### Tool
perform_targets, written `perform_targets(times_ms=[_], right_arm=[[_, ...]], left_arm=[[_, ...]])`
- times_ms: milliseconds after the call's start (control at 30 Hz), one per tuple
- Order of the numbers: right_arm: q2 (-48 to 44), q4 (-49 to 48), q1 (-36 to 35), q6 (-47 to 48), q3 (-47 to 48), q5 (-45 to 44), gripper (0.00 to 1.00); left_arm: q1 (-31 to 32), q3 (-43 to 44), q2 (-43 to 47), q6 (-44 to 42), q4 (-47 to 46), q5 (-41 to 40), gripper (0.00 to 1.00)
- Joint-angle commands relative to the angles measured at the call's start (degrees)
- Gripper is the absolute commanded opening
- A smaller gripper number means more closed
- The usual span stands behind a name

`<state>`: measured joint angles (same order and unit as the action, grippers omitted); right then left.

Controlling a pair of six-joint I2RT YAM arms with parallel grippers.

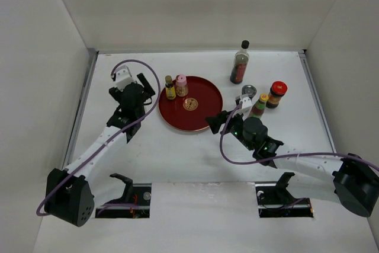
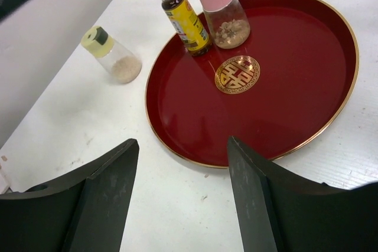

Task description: Organize the condiment bottles

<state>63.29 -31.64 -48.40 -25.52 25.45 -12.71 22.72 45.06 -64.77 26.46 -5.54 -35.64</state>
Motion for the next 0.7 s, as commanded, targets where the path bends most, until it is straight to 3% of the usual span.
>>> perform_targets(times_ms=[0, 300, 467, 533, 667], right_arm=[[0.96, -3.17, -0.16, -0.32, 1.79, -0.21, 0.68], [1.66, -3.34, -0.24, -0.15, 2.06, -0.12, 0.69], [1.58, -3.34, -0.51, -0.06, 2.06, -0.12, 0.7], [1.58, -3.34, -0.51, -0.06, 2.06, -0.12, 0.7], [1.23, -3.34, -0.6, 0.03, 2.06, -0.12, 0.7]], left_arm=[[-2.11, -4.97, 0.96, 2.54, 5.89, -0.66, 0.8], [-5.36, -6.56, -9.13, 2.9, -2.53, -1.71, 0.78], [-6.15, -5.51, -12.83, 2.72, -5.97, -1.37, 0.68], [-6.77, -4.98, -13.62, 2.72, -6.41, -1.01, 0.63], [-7.3, -6.03, -12.14, 2.55, -6.59, 0.74, 0.36]])
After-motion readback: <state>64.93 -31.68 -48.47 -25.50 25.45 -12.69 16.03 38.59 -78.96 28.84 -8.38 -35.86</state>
